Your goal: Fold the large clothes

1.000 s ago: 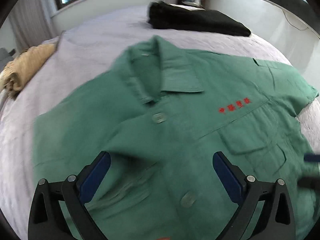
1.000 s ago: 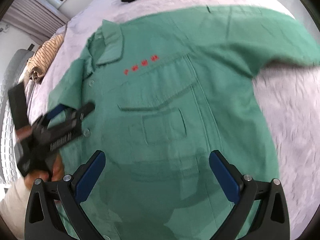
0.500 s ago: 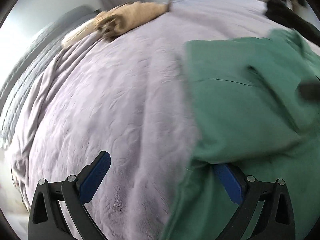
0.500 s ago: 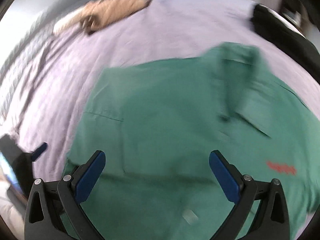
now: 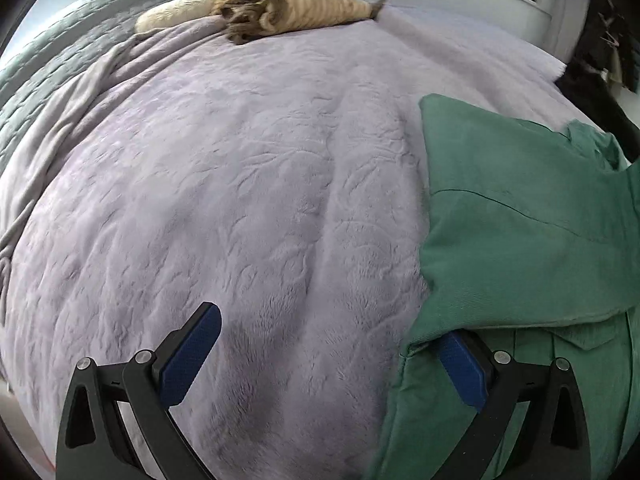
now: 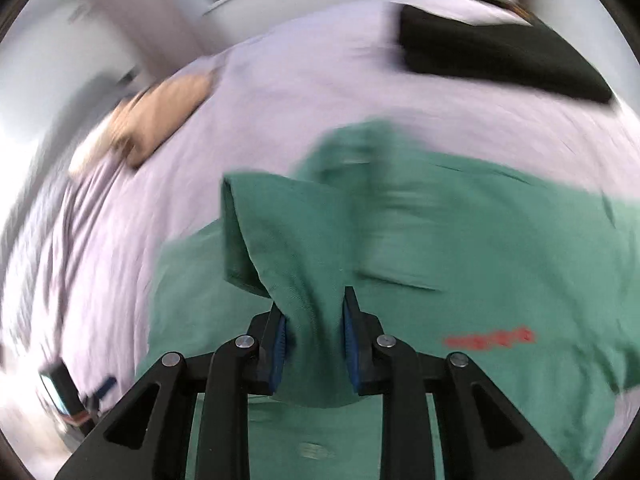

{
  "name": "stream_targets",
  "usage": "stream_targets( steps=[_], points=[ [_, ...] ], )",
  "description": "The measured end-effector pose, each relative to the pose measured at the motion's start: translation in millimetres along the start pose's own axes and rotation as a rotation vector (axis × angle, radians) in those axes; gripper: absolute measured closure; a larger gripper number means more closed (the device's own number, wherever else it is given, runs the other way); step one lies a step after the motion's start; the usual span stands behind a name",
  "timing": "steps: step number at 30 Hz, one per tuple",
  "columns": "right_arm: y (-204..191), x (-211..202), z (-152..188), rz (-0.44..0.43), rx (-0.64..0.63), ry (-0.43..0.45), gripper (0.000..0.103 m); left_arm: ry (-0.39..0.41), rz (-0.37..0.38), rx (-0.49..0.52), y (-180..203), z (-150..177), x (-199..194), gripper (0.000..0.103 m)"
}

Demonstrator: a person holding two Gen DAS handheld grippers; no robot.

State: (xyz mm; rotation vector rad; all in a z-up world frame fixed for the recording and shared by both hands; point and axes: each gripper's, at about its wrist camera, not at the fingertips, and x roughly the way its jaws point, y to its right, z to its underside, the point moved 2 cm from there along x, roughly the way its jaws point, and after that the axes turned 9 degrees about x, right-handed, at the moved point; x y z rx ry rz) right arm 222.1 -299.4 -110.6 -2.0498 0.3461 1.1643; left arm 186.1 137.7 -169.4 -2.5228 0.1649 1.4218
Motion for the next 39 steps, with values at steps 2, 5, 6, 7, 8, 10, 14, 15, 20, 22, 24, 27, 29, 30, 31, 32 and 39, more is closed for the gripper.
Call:
stream_targets(
  steps=[2, 5, 6, 7, 8, 10, 14, 15, 20, 22, 24, 27, 29, 30, 31, 32, 39],
  points=[
    [50.3, 5.6, -7.4, 0.037, 0.153, -0.036, 0.070, -0.008, 0.045, 0.040, -4.6, -2.1, 2.0, 0.001],
    [104.0, 1.5, -0.9, 0.044, 0.364, -0.062, 0.044, -0.056, 0.132, 0.088, -11.5, 3.0, -8.4, 0.001],
    [111.8, -4.2, 5.3, 0.010, 0.407, -0.056, 0.041, -0.066, 0.149, 0.093, -15.9, 4.0, -13.1, 0.001],
    [113.2, -8.9, 11.6, -0.006, 0.421, -0.057, 0.041, -0.080, 0.168, 0.092, -24.4, 4.2, -20.3, 0.001],
    [110.3, -14.2, 21.0, -0.040, 0.427, -0.067, 0.041, -0.088, 0.180, 0.083, -29.9, 2.8, -23.8, 0.001],
    [91.8, -20.7, 42.9, -0.157, 0.422, -0.100, 0.040, -0.107, 0.240, 0.035, -40.7, -9.7, -24.1, 0.001],
    [10.2, 2.7, 96.8, -0.388, 0.324, -0.284, 0.041, -0.118, 0.370, -0.016, -33.8, -55.4, 2.4, 0.001],
    [-17.2, 19.2, 112.7, -0.442, 0.308, -0.344, 0.040, -0.118, 0.396, -0.013, -26.4, -68.3, 12.7, 0.001],
    [-103.5, 98.1, 161.4, -0.536, 0.335, -0.479, 0.040, -0.195, 0.441, 0.042, 15.4, -105.7, 61.9, 0.024],
    [-114.6, 118.5, 164.3, -0.527, 0.364, -0.476, 0.041, -0.192, 0.409, 0.070, 21.4, -108.4, 66.6, 0.038],
    [-116.7, 128.4, 169.6, -0.498, 0.395, -0.462, 0.059, -0.181, 0.394, 0.100, 21.2, -110.5, 65.5, 0.045],
    [-119.7, 138.6, 174.0, -0.462, 0.441, -0.476, 0.101, -0.163, 0.387, 0.130, 18.3, -112.0, 61.7, 0.045],
    [-118.6, 135.2, 172.8, -0.482, 0.450, -0.463, 0.101, -0.151, 0.373, 0.161, 19.1, -111.8, 61.7, 0.045],
    [-117.6, 134.8, 177.3, -0.479, 0.453, -0.464, 0.101, -0.146, 0.358, 0.181, 21.9, -111.3, 63.6, 0.045],
    [-115.7, 134.1, 185.2, -0.472, 0.454, -0.475, 0.101, -0.144, 0.350, 0.189, 21.4, -111.0, 65.2, 0.045],
    [-114.6, 137.8, 194.0, -0.460, 0.457, -0.494, 0.101, -0.140, 0.335, 0.197, 23.4, -110.2, 67.1, 0.045],
    [-111.9, 111.4, 187.8, -0.419, 0.303, -0.559, 0.096, -0.106, 0.254, 0.170, 12.8, -108.8, 49.4, 0.045]
  ],
)
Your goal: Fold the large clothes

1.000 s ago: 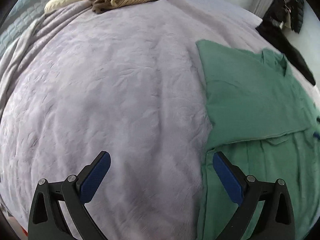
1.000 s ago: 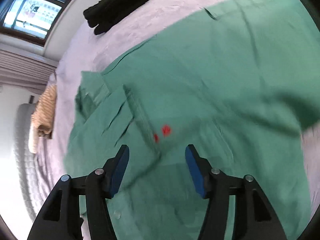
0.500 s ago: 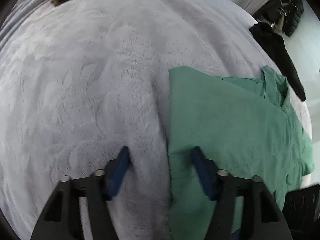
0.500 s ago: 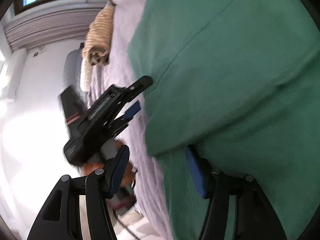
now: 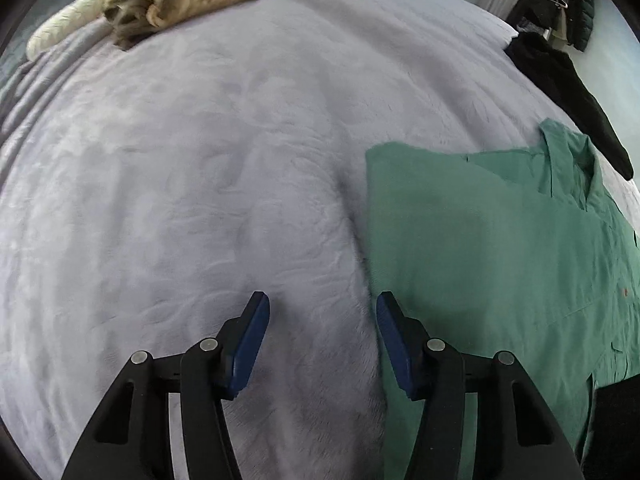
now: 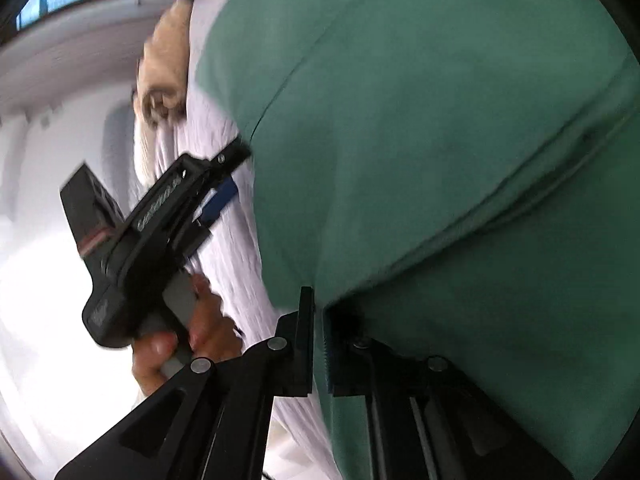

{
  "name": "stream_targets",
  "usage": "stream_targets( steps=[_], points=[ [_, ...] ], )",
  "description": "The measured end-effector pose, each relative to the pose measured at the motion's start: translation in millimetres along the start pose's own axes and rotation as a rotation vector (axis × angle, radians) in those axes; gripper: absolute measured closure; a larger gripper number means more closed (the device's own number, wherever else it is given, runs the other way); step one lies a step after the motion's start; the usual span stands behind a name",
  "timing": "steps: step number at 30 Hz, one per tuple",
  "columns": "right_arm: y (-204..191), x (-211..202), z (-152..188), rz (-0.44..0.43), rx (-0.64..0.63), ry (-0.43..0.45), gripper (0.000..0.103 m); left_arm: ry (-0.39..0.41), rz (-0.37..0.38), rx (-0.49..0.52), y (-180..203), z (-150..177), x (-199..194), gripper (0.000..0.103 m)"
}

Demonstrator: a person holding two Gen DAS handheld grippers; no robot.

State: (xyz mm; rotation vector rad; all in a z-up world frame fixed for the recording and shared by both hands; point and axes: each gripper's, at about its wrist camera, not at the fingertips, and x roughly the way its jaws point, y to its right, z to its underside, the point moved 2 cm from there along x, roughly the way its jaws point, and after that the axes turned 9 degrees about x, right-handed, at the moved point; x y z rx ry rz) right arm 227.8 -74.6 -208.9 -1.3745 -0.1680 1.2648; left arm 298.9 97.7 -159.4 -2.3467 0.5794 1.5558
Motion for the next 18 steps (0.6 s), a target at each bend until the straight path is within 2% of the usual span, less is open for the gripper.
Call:
stream_targets(
  steps=[1, 2, 4, 5, 6, 9, 12, 13, 14, 15, 18],
  points=[
    [-6.7, -11.3, -0.3, 0.037, -0.058, 0.020, 0.096, 0.017, -0.002, -0.003, -0.7, 2.0, -11.2, 0.045],
    [-10.9, -35.3, -2.3, 0.096, -0.127, 0.078, 0.096, 0.031, 0.000, -0.003, -0.5, 4.5, -21.0, 0.045],
    [-7.3, -85.1, -11.3, 0.214, -0.206, 0.209, 0.081, 0.042, 0.002, 0.000, 1.2, 13.2, -35.4, 0.045],
    [-1.1, -108.4, -18.4, 0.258, -0.208, 0.274, 0.050, 0.043, 0.004, 0.001, 5.3, 16.6, -37.6, 0.045],
    [7.4, -133.0, -25.0, 0.292, -0.194, 0.347, 0.031, 0.042, 0.003, 0.003, 7.9, 21.0, -39.6, 0.045],
    [40.7, -192.8, -44.7, 0.373, -0.077, 0.499, 0.037, 0.020, -0.025, 0.009, 19.8, 39.2, -36.5, 0.045],
    [71.7, -221.0, -67.5, 0.344, 0.053, 0.552, 0.041, -0.023, -0.016, -0.032, 25.5, 53.4, -22.5, 0.045],
    [80.5, -223.4, -74.5, 0.326, 0.073, 0.539, 0.047, -0.023, -0.028, -0.048, 26.3, 58.5, -19.9, 0.045],
    [88.6, -222.6, -80.9, 0.314, 0.087, 0.508, 0.080, -0.019, -0.038, -0.049, 25.3, 59.4, -18.5, 0.045],
    [89.4, -224.3, -82.5, 0.303, 0.075, 0.491, 0.099, -0.014, -0.053, -0.049, 25.4, 61.2, -17.5, 0.041],
    [78.7, -229.0, -77.0, 0.351, -0.028, 0.549, 0.099, -0.011, -0.067, -0.075, 23.2, 68.7, -13.5, 0.035]
  ],
)
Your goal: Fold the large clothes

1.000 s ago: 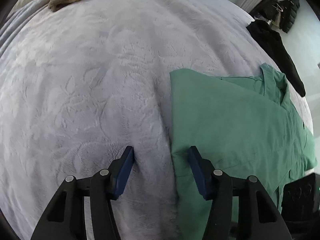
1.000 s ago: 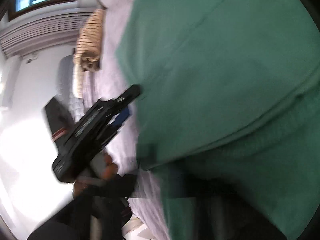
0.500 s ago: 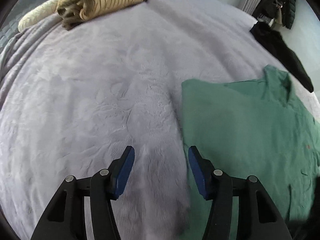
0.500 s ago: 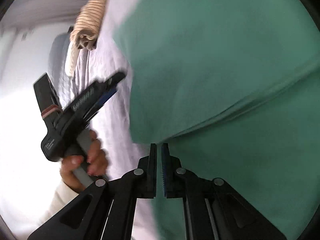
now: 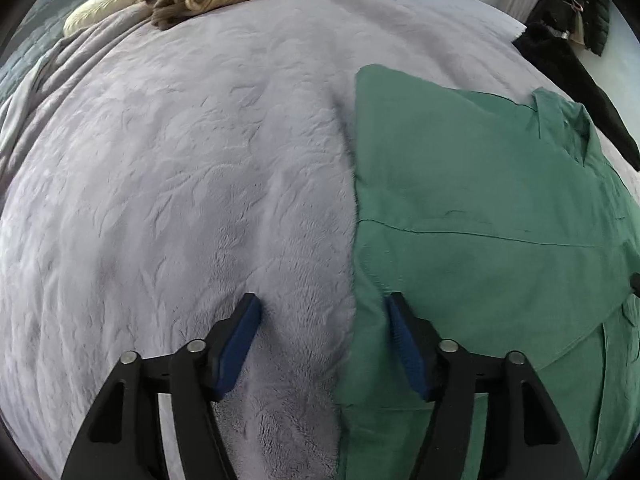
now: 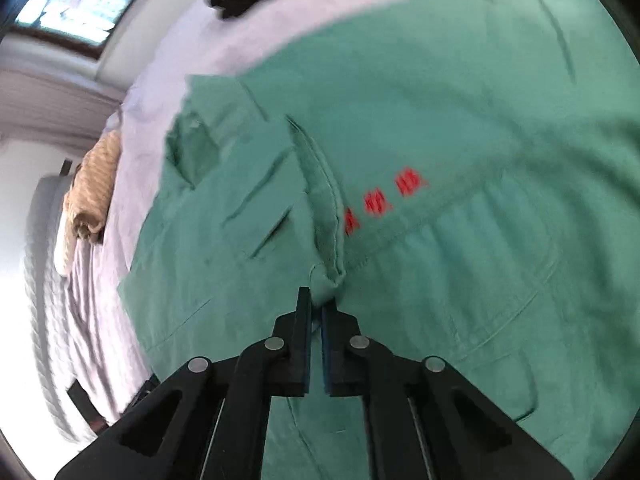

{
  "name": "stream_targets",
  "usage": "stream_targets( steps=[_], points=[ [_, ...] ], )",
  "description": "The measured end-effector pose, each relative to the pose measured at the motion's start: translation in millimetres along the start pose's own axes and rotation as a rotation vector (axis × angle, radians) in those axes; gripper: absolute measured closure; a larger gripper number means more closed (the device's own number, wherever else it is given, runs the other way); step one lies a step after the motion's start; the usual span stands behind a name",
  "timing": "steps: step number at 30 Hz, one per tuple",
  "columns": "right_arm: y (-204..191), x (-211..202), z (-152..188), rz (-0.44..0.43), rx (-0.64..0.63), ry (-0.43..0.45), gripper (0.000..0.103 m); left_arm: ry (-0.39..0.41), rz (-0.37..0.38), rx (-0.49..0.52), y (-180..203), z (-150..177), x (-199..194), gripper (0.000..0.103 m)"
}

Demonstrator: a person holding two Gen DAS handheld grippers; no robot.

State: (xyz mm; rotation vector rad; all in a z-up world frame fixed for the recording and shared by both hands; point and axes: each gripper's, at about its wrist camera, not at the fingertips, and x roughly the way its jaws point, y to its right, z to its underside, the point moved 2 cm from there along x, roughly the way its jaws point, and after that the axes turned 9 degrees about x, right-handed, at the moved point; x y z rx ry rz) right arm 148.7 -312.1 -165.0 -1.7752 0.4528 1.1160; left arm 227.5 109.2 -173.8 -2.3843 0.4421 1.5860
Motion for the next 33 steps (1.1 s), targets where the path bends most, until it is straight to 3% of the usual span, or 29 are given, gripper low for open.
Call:
stream_targets(
  steps=[5, 11, 16, 17, 20, 27, 30, 33],
  points=[
    [30.7, 9.5, 3.0, -0.048, 0.134, -0.064, 0.098, -0.014, -0.040, -0.016, -0.7, 1.4, -2.6, 0.030],
    [49.2, -13.3, -0.1, -0.004, 0.141, -0.067, 0.096, -0.041, -0.108, -0.019, -0.8, 4.8, -31.6, 0.030],
    [67.1, -34.9, 12.2, 0.009, 0.100, -0.123, 0.088, -0.059, -0.124, 0.023, 26.5, 11.8, -51.9, 0.030],
    [67.8, -36.0, 14.0, 0.005, 0.096, -0.131, 0.082, -0.059, -0.117, 0.030, 33.6, 12.5, -54.8, 0.030],
    [77.6, -47.7, 19.0, -0.029, 0.098, -0.150, 0.049, -0.054, -0.085, 0.059, 64.2, 13.1, -63.8, 0.030],
    [102.2, -67.8, 15.0, -0.049, 0.094, -0.160, 0.042, -0.074, 0.034, 0.116, 150.6, 11.9, -67.6, 0.030],
    [115.1, -77.3, 7.9, -0.060, 0.110, -0.141, 0.038, -0.070, 0.058, 0.147, 186.9, 15.1, -68.6, 0.000],
    [128.7, -88.6, -0.1, -0.088, 0.130, -0.121, 0.024, -0.043, 0.077, 0.184, 217.2, 16.0, -73.1, 0.000]
  ],
)
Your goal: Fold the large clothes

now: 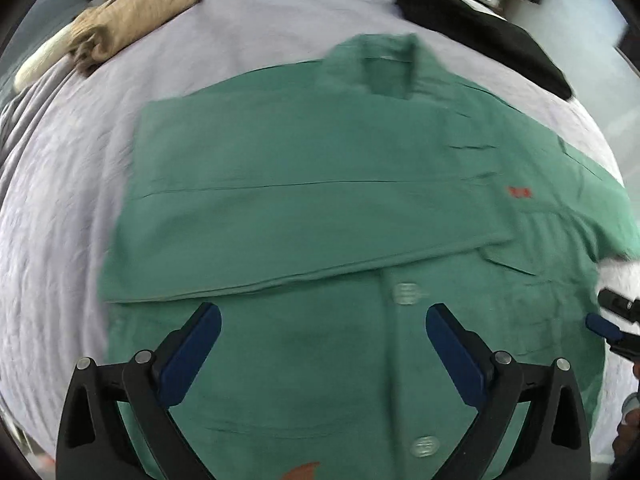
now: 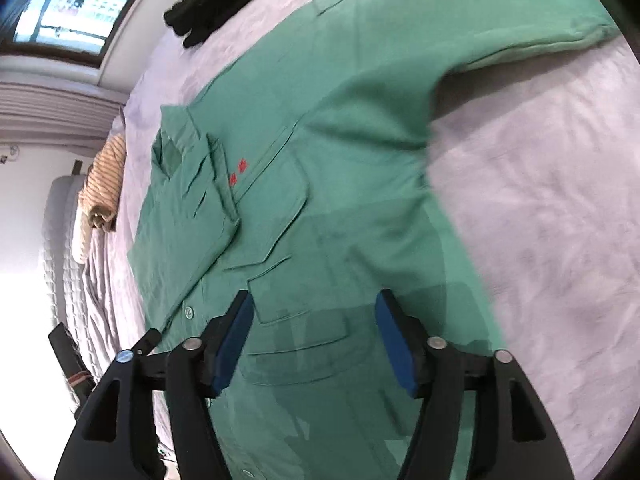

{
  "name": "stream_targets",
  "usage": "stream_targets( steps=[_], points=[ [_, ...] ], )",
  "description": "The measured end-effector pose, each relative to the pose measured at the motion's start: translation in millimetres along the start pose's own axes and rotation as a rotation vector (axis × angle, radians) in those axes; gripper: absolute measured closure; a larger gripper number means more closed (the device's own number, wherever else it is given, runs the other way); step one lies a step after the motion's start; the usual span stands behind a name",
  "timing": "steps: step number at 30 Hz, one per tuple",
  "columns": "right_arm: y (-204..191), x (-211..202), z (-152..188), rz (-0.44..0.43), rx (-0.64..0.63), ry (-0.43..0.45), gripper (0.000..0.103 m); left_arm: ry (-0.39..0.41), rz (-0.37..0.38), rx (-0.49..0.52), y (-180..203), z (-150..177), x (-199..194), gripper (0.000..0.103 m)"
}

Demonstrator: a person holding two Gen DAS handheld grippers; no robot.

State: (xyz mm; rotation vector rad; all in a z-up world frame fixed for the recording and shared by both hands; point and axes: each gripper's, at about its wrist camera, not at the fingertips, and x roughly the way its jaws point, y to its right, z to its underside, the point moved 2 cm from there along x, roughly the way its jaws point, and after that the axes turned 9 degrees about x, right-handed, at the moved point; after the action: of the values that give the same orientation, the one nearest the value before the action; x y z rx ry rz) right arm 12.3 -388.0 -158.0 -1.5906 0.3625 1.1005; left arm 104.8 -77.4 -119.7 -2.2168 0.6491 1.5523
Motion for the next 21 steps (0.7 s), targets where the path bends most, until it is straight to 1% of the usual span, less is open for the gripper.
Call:
stream_targets(
  steps=[1, 4, 6, 7, 8, 10, 11, 12, 14, 16, 19, 21],
  points=[
    [3.8, -5.0, -2.7, -0.010, 0.005, 0.009, 0.022, -0.011, 0.007, 0.019, 12.3, -1.7, 1.8, 0.000],
    [17.5, -21.6, -13.2, -0.008, 0.015, 0.040, 0.022, -0.037, 0.038, 0.042, 30.8, -6.4, 7.5, 0.000],
    [25.8, -30.6, -19.7, -0.006, 0.024, 0.058, 0.021, -0.049, 0.040, 0.058, 44.1, -9.3, 10.1, 0.000],
    [30.4, -35.2, -23.9, -0.004, 0.030, 0.069, 0.017, -0.057, 0.034, 0.069, 51.8, -11.6, 12.0, 0.000],
    [36.6, -42.9, -29.4, -0.005, 0.037, 0.095, 0.011, -0.061, 0.029, 0.076, 56.4, -12.4, 13.7, 0.000],
    [46.1, -56.0, -38.6, 0.003, 0.048, 0.149, 0.010, -0.068, 0.039, 0.086, 72.7, -16.1, 15.6, 0.000],
    [51.2, -63.4, -44.0, 0.007, 0.054, 0.176, 0.004, -0.069, 0.045, 0.089, 76.5, -17.0, 16.1, 0.000],
    [56.7, -70.6, -49.6, 0.004, 0.063, 0.198, 0.000, -0.073, 0.053, 0.095, 83.2, -19.3, 17.6, 0.000],
    [69.1, -84.1, -62.1, -0.019, 0.101, 0.234, 0.000, -0.076, 0.059, 0.111, 95.8, -23.2, 20.2, 0.000],
    [80.7, -92.3, -75.2, -0.026, 0.136, 0.235, 0.000, -0.078, 0.067, 0.129, 108.4, -27.0, 23.0, 0.000],
    [98.8, -105.5, -96.2, 0.005, 0.183, 0.259, 0.000, -0.081, 0.074, 0.155, 124.9, -33.1, 26.1, 0.000],
    [112.5, -117.5, -112.6, 0.001, 0.215, 0.306, 0.000, -0.080, 0.078, 0.159, 133.2, -37.5, 28.8, 0.000]
  ],
)
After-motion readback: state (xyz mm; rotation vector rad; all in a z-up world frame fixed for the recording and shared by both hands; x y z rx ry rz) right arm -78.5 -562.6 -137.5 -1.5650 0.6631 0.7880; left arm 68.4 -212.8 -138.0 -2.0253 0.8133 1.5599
